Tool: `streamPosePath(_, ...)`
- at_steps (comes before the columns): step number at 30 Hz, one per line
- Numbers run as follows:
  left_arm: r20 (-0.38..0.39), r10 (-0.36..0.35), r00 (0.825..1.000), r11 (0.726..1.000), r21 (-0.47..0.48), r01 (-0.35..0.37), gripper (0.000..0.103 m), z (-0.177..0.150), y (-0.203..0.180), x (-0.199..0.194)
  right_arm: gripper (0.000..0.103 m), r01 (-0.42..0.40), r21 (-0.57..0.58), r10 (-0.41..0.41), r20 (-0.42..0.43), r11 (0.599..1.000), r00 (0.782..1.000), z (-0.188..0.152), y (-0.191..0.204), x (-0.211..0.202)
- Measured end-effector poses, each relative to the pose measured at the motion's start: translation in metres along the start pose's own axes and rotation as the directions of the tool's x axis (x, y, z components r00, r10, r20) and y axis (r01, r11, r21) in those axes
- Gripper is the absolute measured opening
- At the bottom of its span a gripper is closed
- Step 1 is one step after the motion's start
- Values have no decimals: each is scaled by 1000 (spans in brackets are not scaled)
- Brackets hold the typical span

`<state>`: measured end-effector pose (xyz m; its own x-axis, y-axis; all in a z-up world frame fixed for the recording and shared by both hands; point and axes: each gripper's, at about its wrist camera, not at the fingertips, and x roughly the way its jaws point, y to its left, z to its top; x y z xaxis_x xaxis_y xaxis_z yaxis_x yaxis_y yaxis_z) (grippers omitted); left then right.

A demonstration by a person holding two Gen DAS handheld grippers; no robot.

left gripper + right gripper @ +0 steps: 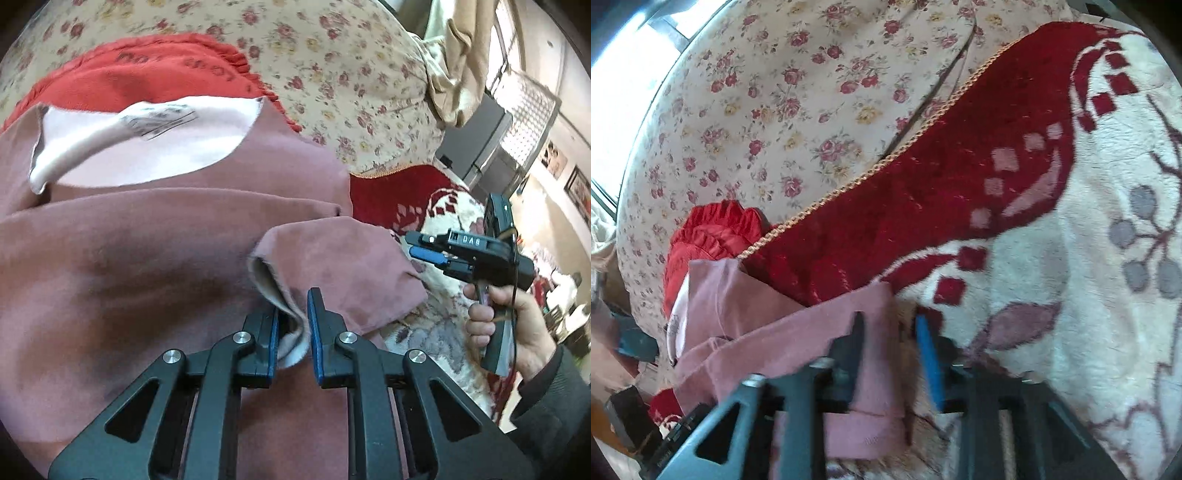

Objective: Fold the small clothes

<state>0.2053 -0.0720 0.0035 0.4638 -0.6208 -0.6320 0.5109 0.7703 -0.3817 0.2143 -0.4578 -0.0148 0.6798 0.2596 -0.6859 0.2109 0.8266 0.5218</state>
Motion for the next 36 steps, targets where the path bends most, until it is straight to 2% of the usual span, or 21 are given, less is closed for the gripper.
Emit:
streamPosePath(3,-1,28,1000,999,-16,-28,13,-1,4,3,38,-35,51,36,-16,998,999,0,-8,6)
streamPosePath(5,20,46,999,998,-32,-46,5,0,8,0,38,-59,76,63,-39,995,997,-1,-13,13)
streamPosePath(9,77,75,994,996,-48,-71,2,7,13,-18,38,-79,107,91,-114,991,989,-6,-18,27)
streamPosePath(14,130,83,988,997,-14,-81,2,16,7,-37,38,-102,51,107,-124,993,986,-10,-4,31)
streamPosePath(18,191,101,976,994,16,-106,2,27,4,-61,37,-126,-15,124,-109,992,986,-12,17,25)
streamPosePath(20,218,131,967,991,3,-135,2,31,11,-75,37,-118,-52,113,-85,992,990,-13,31,20)
streamPosePath(23,238,187,953,982,-64,-176,1,29,36,-96,37,-122,-93,116,-61,988,991,-17,51,14)
streamPosePath(27,248,242,938,963,-178,-202,1,23,73,-125,37,-125,-159,119,-49,979,992,-24,73,11)
streamPosePath(30,244,289,926,947,-216,-238,1,17,88,-141,37,-126,-160,119,-56,979,991,-29,78,10)
streamPosePath(33,187,329,926,927,-251,-279,1,6,101,-143,37,-130,-156,121,-69,979,990,-34,81,9)
streamPosePath(36,141,361,922,912,-261,-318,1,-5,106,-143,37,-132,-200,112,-107,971,988,-42,89,13)
